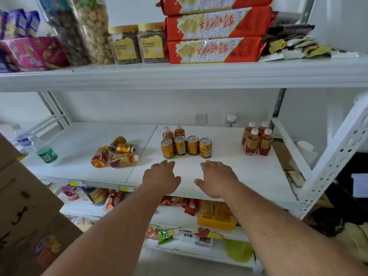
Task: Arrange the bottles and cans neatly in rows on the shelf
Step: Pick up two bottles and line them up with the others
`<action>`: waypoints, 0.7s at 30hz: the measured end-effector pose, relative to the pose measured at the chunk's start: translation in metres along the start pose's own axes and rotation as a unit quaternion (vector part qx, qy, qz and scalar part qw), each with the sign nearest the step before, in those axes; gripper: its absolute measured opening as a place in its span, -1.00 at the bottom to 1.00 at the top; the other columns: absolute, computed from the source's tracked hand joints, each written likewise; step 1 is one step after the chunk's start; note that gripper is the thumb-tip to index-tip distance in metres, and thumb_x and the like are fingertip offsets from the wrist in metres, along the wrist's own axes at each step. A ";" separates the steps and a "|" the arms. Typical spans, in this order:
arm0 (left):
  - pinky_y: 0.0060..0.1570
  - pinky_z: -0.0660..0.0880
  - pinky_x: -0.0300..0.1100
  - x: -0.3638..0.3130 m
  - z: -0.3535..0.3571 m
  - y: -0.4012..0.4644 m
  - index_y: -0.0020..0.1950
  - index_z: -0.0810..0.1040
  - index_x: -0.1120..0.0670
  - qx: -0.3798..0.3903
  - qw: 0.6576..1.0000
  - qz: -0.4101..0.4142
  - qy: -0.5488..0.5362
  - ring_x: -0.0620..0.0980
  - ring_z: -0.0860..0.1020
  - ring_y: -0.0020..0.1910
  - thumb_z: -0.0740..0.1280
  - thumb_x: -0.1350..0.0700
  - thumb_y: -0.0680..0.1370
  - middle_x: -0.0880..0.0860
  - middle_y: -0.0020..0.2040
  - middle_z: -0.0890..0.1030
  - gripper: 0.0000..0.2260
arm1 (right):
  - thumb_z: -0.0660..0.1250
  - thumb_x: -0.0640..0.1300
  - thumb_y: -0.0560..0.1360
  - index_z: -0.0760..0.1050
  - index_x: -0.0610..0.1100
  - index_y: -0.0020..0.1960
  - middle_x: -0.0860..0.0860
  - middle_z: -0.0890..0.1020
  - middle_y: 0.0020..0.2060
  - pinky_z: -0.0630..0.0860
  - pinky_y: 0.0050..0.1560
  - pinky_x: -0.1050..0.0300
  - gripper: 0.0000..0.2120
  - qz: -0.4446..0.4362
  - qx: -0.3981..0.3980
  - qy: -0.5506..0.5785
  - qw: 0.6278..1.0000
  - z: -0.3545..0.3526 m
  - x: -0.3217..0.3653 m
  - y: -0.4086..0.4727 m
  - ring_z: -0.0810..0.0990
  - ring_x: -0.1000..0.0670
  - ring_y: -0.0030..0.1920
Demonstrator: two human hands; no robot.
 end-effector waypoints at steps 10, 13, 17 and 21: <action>0.20 0.40 0.07 0.094 0.000 0.009 0.52 0.27 -0.05 0.007 0.999 0.013 -0.038 0.11 0.38 0.36 0.21 -0.20 0.53 -0.01 0.46 0.38 -0.42 | 0.10 0.28 0.61 0.16 -0.10 0.58 -0.08 0.26 0.56 0.34 0.35 -0.15 -0.32 0.026 0.005 0.004 1.000 -0.002 0.092 0.034 0.28 -0.18 0.48; 0.24 0.41 0.07 0.107 0.000 0.021 0.54 0.24 -0.05 0.004 0.998 0.017 -0.054 0.11 0.36 0.40 0.21 -0.20 0.54 0.00 0.49 0.34 -0.41 | 0.10 0.28 0.61 0.18 -0.10 0.57 -0.07 0.29 0.54 0.36 0.32 -0.16 -0.33 0.023 -0.001 0.000 1.000 -0.006 0.106 0.048 0.31 -0.18 0.46; 0.25 0.43 0.06 0.110 -0.002 0.044 0.55 0.22 -0.05 0.000 0.998 0.023 -0.062 0.10 0.37 0.40 0.21 -0.21 0.54 -0.01 0.50 0.33 -0.40 | 0.12 0.28 0.60 0.24 -0.11 0.52 -0.08 0.34 0.50 0.40 0.28 -0.16 -0.36 0.022 -0.003 0.003 1.000 -0.007 0.110 0.071 0.36 -0.17 0.42; 0.24 0.43 0.05 0.108 -0.003 0.066 0.55 0.22 -0.04 0.001 0.998 0.022 -0.059 0.10 0.37 0.40 0.20 -0.21 0.56 0.00 0.50 0.34 -0.40 | 0.15 0.27 0.60 0.32 -0.11 0.44 -0.08 0.42 0.42 0.48 0.20 -0.17 -0.42 0.018 -0.012 0.012 1.000 -0.011 0.103 0.096 0.45 -0.17 0.33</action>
Point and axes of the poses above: each hand's wrist, its own y-axis towards the middle knuckle, its own z-axis out of the palm, x = y × z, the point moved 9 cm from there along y, towards the middle knuckle
